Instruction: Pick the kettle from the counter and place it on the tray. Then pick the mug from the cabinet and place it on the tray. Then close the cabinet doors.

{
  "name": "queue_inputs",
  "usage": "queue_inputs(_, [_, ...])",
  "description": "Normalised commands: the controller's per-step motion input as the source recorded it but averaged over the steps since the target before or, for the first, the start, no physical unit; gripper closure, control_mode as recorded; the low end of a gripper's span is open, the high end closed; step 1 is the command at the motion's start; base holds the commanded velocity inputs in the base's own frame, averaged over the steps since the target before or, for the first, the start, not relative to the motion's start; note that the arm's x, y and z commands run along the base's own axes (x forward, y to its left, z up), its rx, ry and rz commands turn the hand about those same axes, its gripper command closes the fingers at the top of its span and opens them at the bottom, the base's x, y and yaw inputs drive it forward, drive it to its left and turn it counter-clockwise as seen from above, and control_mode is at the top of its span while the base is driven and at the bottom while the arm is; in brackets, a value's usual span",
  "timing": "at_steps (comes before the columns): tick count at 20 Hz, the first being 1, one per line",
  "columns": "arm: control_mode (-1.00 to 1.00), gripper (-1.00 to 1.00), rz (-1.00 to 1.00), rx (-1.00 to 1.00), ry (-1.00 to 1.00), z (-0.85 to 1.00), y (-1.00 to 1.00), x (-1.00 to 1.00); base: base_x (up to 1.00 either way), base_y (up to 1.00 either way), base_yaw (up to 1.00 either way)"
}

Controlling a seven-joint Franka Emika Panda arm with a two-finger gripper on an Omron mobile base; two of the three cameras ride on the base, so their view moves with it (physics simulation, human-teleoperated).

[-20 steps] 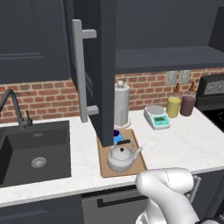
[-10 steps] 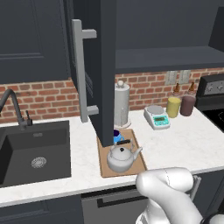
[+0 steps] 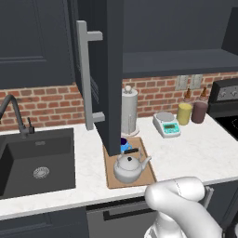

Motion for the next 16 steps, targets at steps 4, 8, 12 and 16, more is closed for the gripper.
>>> queue_inputs(4, [-1.00,-1.00,0.02,0.28,-0.01,-0.28,-0.22,0.02,0.00,0.00,0.00])
queue_inputs(8, [-1.00,-1.00,0.00,0.33,-0.02,-0.12,-0.10,0.11,0.00,0.00,0.00])
queue_inputs(12, [-1.00,-1.00,0.06,0.31,-0.08,-0.03,-0.32,0.05,0.00,0.00,0.00])
queue_inputs(16, [-1.00,-1.00,0.00,0.30,-0.03,-0.13,-0.04,0.11,0.00,0.00,0.00])
